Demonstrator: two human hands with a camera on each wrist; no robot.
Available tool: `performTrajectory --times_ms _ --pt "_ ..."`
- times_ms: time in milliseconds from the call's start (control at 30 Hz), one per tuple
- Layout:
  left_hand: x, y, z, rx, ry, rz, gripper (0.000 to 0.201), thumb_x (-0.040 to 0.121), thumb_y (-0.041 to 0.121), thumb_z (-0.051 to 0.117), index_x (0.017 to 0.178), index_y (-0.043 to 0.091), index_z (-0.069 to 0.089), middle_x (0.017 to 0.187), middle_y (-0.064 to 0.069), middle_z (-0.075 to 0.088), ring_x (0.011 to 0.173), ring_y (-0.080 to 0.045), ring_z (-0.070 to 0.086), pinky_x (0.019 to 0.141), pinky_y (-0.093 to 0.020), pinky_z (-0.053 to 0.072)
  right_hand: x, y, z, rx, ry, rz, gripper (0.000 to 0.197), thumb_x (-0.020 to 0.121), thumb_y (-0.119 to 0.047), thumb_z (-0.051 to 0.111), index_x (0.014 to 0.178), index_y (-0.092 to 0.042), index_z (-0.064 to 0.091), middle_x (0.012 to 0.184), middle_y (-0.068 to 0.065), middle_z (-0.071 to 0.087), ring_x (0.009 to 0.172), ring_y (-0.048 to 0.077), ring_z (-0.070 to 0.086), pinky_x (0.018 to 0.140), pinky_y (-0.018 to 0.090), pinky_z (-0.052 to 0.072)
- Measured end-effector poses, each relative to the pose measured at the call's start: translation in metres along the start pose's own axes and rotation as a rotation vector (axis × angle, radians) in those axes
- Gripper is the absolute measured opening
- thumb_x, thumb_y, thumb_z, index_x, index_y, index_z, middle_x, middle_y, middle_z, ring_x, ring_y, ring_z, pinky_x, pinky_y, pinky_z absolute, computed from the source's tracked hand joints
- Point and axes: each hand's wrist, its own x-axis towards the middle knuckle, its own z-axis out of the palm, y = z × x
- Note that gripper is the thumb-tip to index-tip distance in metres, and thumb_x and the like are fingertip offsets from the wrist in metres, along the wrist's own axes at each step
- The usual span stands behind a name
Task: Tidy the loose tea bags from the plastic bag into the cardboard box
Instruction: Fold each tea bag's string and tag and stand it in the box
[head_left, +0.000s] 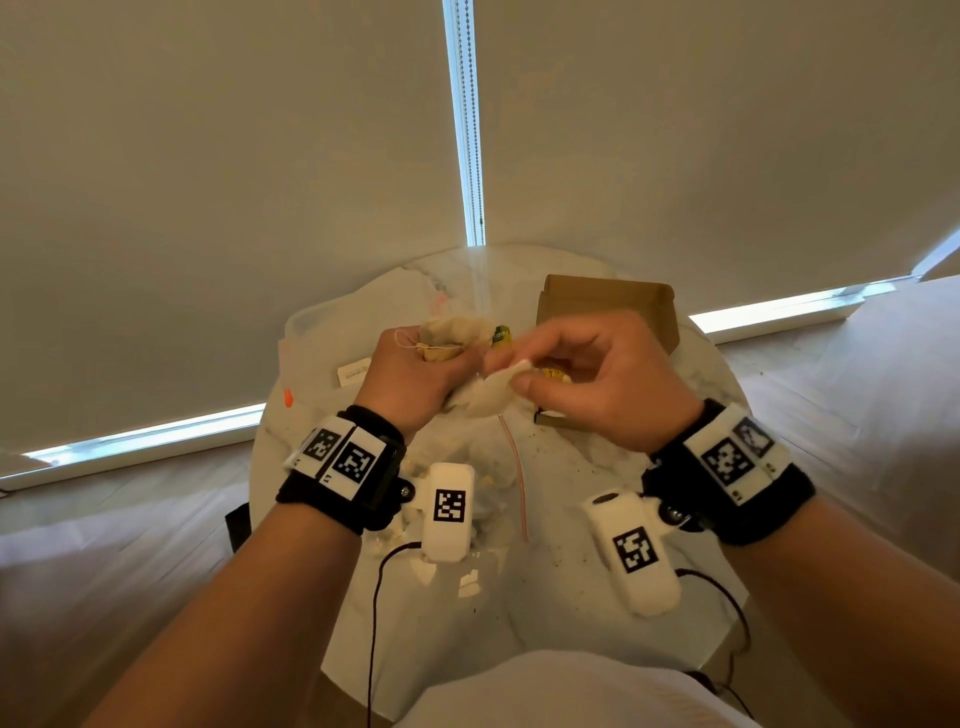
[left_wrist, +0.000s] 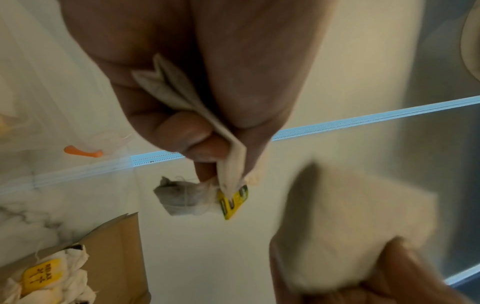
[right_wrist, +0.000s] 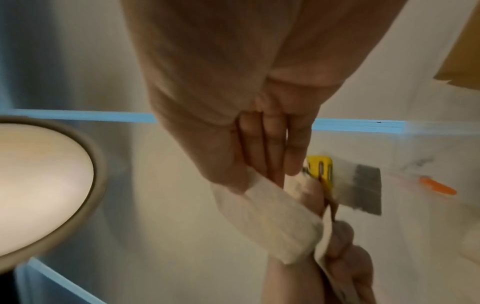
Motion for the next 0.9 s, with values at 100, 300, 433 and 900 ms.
performTrajectory --times_ms 100,300,433,900 --pt "0.001 -0.001 -0.003 0.025 -0.008 -0.026 0.004 0.084 0.011 0.077 0.087 0.011 0.075 0.06 0.009 0.068 0.047 -0.003 0.056 0.043 -0.017 0.04 0.0 0.007 -0.021 0.064 0.102 0.128 0.007 0.087 0.0 0.068 0.093 0.004 0.066 0.094 0.019 0.074 0.09 0.033 0.072 0.082 0.046 0.059" --pt "-0.002 0.006 -0.011 0.134 -0.142 0.007 0.011 0.083 0.014 0.077 0.092 0.007 0.076 0.063 0.003 0.07 0.05 -0.007 0.057 0.044 -0.022 0.042 0.007 0.028 -0.043 -0.026 0.296 0.321 0.01 0.089 -0.004 0.067 0.099 -0.004 0.069 0.086 0.007 0.076 0.082 0.022 0.074 0.072 0.036 0.062" --pt "-0.002 0.008 -0.007 0.224 -0.209 0.052 0.012 0.083 0.016 0.078 0.094 0.01 0.077 0.064 0.005 0.07 0.054 -0.009 0.059 0.046 -0.025 0.045 0.011 0.04 -0.026 -0.05 0.223 0.404 0.014 0.088 -0.008 0.069 0.101 -0.004 0.073 0.086 0.008 0.076 0.078 0.021 0.074 0.069 0.033 0.062" --pt "0.012 -0.004 0.009 0.176 -0.063 -0.013 0.014 0.082 0.018 0.08 0.09 0.009 0.076 0.077 -0.017 0.073 0.056 -0.018 0.06 0.049 -0.029 0.047 0.007 0.053 -0.021 -0.162 0.12 0.338 0.012 0.08 -0.008 0.077 0.09 -0.015 0.074 0.086 0.002 0.075 0.079 0.017 0.072 0.075 0.031 0.06"
